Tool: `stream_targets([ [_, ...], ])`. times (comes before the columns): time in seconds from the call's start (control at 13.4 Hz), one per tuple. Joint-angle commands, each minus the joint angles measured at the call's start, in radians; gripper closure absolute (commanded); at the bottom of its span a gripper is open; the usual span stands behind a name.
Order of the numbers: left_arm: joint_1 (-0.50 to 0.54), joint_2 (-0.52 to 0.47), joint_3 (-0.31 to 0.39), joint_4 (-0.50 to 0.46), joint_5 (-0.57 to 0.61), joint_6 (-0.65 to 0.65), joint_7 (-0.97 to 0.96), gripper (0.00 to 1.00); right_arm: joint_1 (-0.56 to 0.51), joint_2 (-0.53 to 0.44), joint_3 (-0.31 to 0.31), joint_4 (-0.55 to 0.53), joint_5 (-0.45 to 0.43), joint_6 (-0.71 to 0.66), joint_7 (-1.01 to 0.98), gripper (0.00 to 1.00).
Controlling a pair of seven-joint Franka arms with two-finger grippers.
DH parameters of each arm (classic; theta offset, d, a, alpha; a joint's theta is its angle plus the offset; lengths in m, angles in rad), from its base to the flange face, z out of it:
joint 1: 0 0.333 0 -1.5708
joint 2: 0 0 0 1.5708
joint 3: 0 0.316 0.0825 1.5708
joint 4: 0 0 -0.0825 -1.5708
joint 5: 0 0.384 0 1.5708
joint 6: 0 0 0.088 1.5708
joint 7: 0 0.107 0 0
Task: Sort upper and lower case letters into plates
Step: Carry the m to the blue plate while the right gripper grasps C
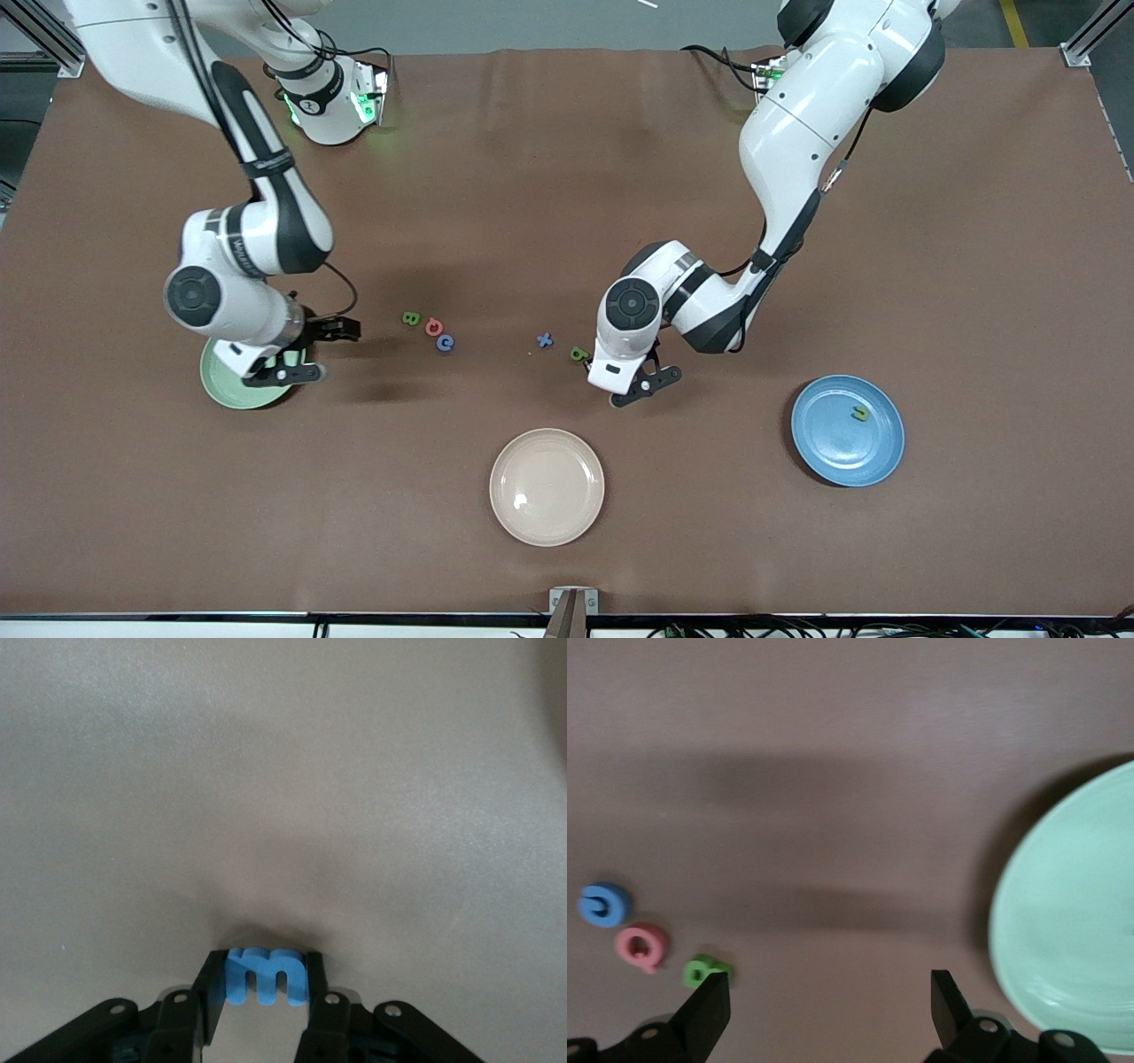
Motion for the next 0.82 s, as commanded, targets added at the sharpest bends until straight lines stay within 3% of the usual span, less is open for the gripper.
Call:
stream_targets([
  [0.0, 0.003, -0.012, 0.011, 0.02, 0.025, -0.024, -0.019, 0.98, 0.105, 0.009, -0.009, 0.028, 0.022, 0.007, 0.102, 0.0],
  [0.22, 0.041, -0.084, 0.06, 0.017, 0.03, -0.095, -0.011, 0.99, 0.172, 0.085, -0.009, 0.054, 0.105, 0.097, 0.107, 0.0],
  [0.45, 0.154, -0.158, 0.063, 0.012, 0.031, -0.155, 0.021, 0.99, 0.227, 0.145, -0.011, 0.068, 0.105, 0.166, 0.109, 0.0],
  [0.74, 0.303, -0.175, 0.065, -0.002, 0.05, -0.251, 0.202, 0.99, 0.257, 0.213, -0.011, 0.095, 0.094, 0.212, 0.101, 0.0],
])
